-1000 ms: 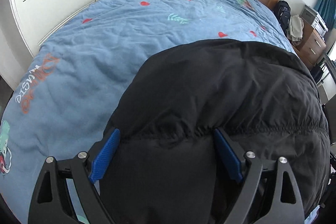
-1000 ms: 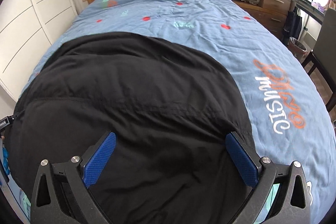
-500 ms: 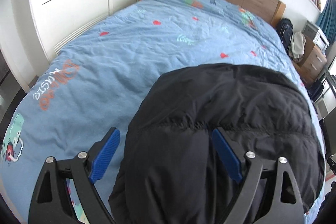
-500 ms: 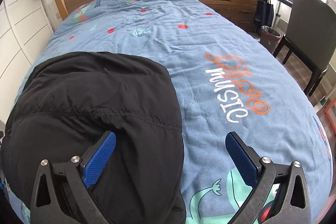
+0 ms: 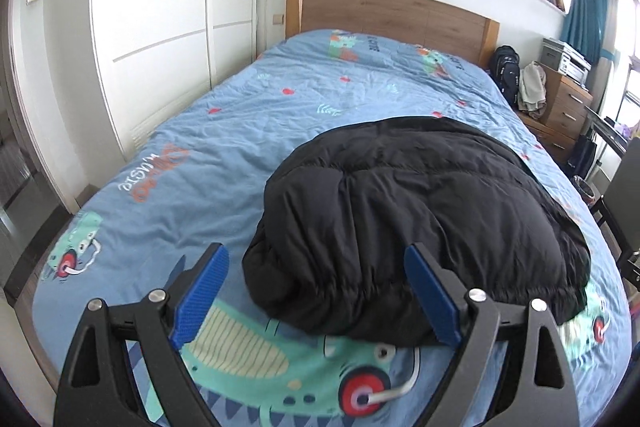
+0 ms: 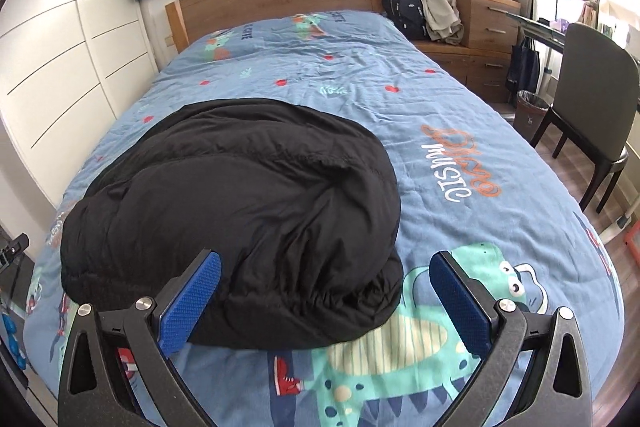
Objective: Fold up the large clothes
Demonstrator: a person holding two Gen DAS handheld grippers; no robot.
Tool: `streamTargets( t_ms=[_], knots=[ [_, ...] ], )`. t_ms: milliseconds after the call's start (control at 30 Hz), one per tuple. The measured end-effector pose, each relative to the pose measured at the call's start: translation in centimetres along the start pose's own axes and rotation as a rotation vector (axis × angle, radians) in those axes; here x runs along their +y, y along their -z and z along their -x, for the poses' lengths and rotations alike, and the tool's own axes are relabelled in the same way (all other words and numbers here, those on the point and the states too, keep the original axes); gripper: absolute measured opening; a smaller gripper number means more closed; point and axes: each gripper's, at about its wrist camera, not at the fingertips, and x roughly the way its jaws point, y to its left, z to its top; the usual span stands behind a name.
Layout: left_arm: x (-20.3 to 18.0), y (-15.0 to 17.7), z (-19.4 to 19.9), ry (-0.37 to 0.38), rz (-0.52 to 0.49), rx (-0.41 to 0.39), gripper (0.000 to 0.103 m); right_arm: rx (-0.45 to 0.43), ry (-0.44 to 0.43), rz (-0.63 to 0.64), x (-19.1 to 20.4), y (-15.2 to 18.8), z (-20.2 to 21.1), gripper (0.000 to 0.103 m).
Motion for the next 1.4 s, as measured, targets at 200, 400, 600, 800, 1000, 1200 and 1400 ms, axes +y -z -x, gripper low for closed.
streamTargets(
  t_ms=[200,400,600,800,1000,1200,1400],
  knots=[
    [0.0,3.2,6.5,-0.044,-0.041,-0.075,0.090,-0.025,-0.011,0.036,1.3,4.3,4.4,0.102],
    [-0.4,5.8,10.3,-0.108,-0.072,-0.142,0.090,-0.046,-0.009,0.049,1.8,7.4,7.2,0.102],
    [-1.1,7.7,11.8,-0.107,-0.094,-0.157,0.090,-0.065,-0.007,0.049,1.5,9.7,8.9,0.102],
    [-1.7,8.6,11.9,-0.090,-0.102,-0.154,0.090,-0.088,0.007,0.053,1.1,11.1,9.7,0.102],
    [-2.0,9.8,10.9,-0.074,-0.106,-0.118,0.090,-0.099,0.024,0.020,0.1,11.8,9.6,0.102],
    [-2.6,10.7,9.4,-0.062,-0.121,-0.078,0.090,-0.090,0.037,0.017,-0.3,12.3,8.9,0.102],
    [-2.8,11.2,8.3,-0.053,-0.130,-0.053,0.090,-0.063,0.046,0.021,-0.6,13.0,7.6,0.102]
  ],
)
